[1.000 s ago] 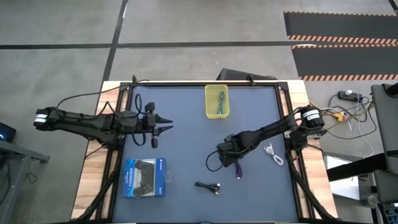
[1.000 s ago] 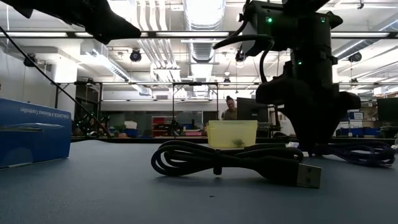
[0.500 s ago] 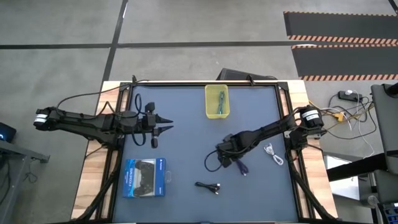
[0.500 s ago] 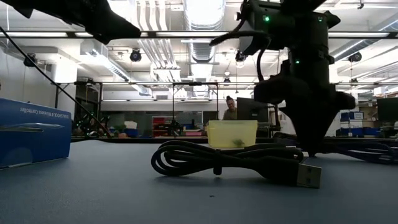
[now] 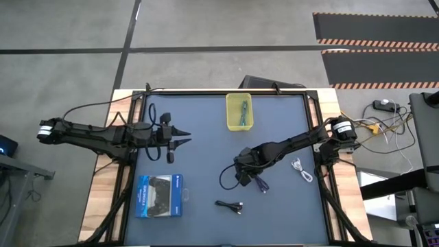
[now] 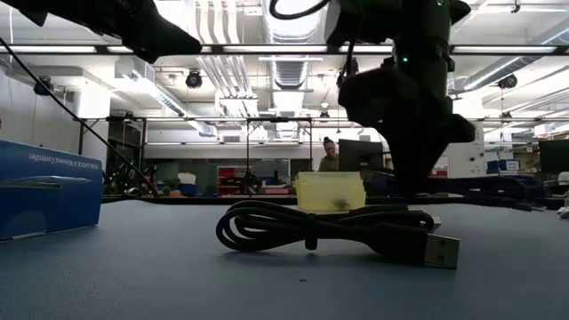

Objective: Pick and place USB-C Cables
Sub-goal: Put the purple charger cable into the yellow bin

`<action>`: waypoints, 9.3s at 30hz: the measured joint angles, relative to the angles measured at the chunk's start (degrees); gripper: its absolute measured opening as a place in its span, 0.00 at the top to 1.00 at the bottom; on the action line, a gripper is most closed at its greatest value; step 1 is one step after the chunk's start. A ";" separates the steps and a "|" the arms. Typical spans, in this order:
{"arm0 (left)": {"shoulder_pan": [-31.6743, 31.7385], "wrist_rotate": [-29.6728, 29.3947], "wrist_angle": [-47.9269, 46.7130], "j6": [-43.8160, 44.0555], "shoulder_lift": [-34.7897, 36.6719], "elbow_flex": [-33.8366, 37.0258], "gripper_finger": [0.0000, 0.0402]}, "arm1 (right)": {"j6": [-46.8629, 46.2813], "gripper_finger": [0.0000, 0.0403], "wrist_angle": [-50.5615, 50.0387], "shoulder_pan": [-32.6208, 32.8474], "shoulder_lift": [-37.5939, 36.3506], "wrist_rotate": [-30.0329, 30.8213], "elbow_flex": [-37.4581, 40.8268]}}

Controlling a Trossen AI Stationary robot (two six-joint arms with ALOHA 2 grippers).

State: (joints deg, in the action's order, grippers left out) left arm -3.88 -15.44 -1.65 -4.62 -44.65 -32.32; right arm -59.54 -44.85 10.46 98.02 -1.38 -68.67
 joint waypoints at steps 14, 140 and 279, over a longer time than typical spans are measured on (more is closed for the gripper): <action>0.00 0.00 0.19 0.00 -0.06 0.00 0.82 | 3.19 0.94 0.58 0.02 -0.02 6.77 -3.69; 0.04 -0.03 -0.11 -0.63 -0.23 0.39 0.82 | 7.66 0.93 -38.98 -37.88 23.87 8.43 -65.74; 0.07 -3.28 -0.11 -2.25 -0.23 0.41 0.82 | 4.10 0.82 -6.40 -44.74 26.18 -1.05 -35.95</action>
State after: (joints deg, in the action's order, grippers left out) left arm -3.81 -18.72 -1.76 -6.87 -44.88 -31.91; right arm -55.44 -51.24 -34.28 124.20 -2.44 -104.62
